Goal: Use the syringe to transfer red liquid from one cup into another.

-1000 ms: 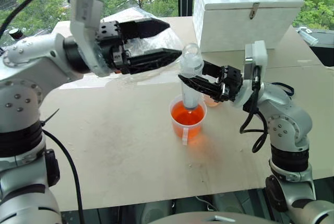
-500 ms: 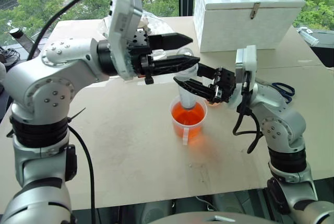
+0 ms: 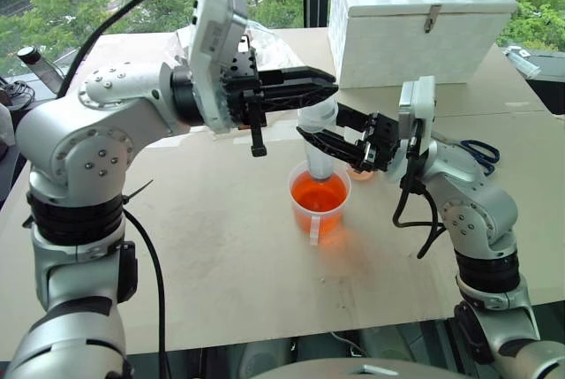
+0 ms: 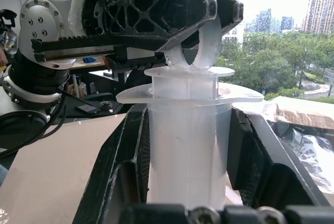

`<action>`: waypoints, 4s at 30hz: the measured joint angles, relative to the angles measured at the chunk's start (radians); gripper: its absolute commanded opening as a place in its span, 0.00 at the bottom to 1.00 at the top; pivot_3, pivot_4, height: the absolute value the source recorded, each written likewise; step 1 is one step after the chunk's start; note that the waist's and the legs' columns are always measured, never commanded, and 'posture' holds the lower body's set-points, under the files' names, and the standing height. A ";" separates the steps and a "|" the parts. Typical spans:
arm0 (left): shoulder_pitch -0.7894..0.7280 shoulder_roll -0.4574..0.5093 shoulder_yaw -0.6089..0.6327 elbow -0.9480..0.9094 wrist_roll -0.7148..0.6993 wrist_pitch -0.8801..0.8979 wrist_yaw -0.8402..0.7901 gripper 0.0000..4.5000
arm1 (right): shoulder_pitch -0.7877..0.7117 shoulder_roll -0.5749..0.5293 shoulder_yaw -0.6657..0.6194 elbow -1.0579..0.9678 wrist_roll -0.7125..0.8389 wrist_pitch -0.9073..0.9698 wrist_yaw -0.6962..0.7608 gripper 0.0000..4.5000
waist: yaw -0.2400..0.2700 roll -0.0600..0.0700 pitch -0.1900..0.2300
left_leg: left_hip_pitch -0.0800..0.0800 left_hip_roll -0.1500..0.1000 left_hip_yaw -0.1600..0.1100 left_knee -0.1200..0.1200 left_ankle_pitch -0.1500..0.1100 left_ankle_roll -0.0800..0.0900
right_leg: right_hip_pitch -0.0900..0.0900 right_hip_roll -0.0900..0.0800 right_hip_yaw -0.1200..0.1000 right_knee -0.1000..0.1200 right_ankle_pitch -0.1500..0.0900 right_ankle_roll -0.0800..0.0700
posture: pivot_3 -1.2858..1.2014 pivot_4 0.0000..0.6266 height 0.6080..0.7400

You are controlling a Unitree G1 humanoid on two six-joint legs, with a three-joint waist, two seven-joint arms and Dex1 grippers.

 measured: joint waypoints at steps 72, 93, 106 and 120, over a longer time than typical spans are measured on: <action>-0.156 -0.101 0.020 0.481 0.285 -0.322 -0.200 0.65 | -0.252 -0.133 -0.211 0.424 0.135 -0.050 -0.014 0.34 | 0.000 -0.001 0.000 | -0.001 -0.001 0.001 0.001 0.000 0.000 | 0.000 0.003 -0.004 0.000 0.000 0.000 | 0.52 0.24 1.00; -0.550 -0.411 -0.075 1.170 0.564 -0.653 -0.495 0.65 | -0.223 -0.110 -0.207 0.557 -0.011 -0.199 0.094 0.34 | -0.001 -0.001 0.001 | -0.003 0.000 0.002 0.000 0.000 0.000 | -0.001 0.002 -0.004 0.000 0.000 0.000 | 0.52 0.24 1.00; -0.598 -0.518 -0.075 1.293 0.647 -0.725 -0.564 0.19 | -0.188 -0.111 -0.208 0.496 -0.041 -0.207 0.086 0.34 | -0.001 -0.001 0.002 | -0.003 0.000 0.002 0.000 0.000 0.000 | -0.001 0.002 -0.004 0.000 0.000 0.000 | 0.52 0.24 1.00; -0.612 -0.533 -0.071 1.325 0.707 -0.770 -0.564 0.02 | -0.181 -0.114 -0.212 0.495 -0.058 -0.218 0.076 0.34 | 0.000 -0.001 0.002 | -0.003 0.000 0.002 0.000 0.000 0.000 | -0.001 0.002 -0.004 0.001 0.000 0.000 | 0.52 0.24 1.00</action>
